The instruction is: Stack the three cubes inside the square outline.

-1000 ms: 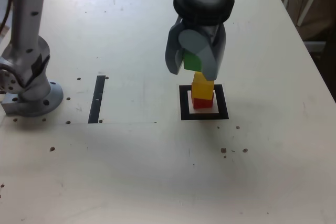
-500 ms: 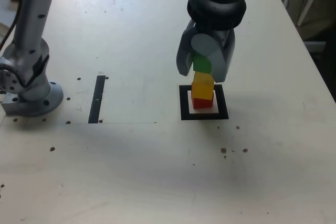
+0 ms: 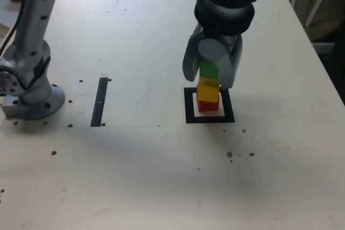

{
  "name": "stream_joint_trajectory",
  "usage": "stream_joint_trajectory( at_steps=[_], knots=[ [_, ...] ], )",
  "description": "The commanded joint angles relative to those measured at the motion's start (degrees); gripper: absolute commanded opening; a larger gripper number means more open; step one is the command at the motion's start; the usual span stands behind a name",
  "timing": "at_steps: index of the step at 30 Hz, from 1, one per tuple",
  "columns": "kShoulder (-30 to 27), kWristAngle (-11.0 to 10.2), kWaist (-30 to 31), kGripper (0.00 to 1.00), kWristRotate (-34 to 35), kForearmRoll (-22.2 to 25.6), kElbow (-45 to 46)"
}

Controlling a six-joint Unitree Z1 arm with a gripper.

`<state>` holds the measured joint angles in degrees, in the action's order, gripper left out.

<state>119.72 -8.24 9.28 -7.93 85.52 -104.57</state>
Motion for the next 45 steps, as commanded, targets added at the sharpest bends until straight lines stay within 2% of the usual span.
stream_joint_trajectory(
  at_steps=[1,3,4,6,16,25,30,37,41,45],
  knots=[
    [0.28,0.2,-0.13,0.67,-0.23,-0.14,0.11],
    [0.26,0.31,-0.13,0.88,-0.33,-0.18,0.37],
    [0.26,0.39,-0.13,0.95,-0.33,-0.18,0.51],
    [0.26,0.54,-0.13,0.99,-0.33,-0.18,0.75],
    [-0.43,0.29,-0.13,1.0,-0.33,-0.15,1.04],
    [-7.3,-3.31,-0.13,1.0,1.23,0.28,3.97],
    [-13.79,-5.32,-0.13,1.0,4.82,0.34,9.68],
    [-20.13,-6.13,-0.13,1.0,9.06,-1.2,19.82],
    [-23.58,-5.99,-0.13,1.0,11.52,-4.35,28.22],
    [-25.94,-4.67,-0.13,1.0,13.42,-8.61,36.21]
  ],
)
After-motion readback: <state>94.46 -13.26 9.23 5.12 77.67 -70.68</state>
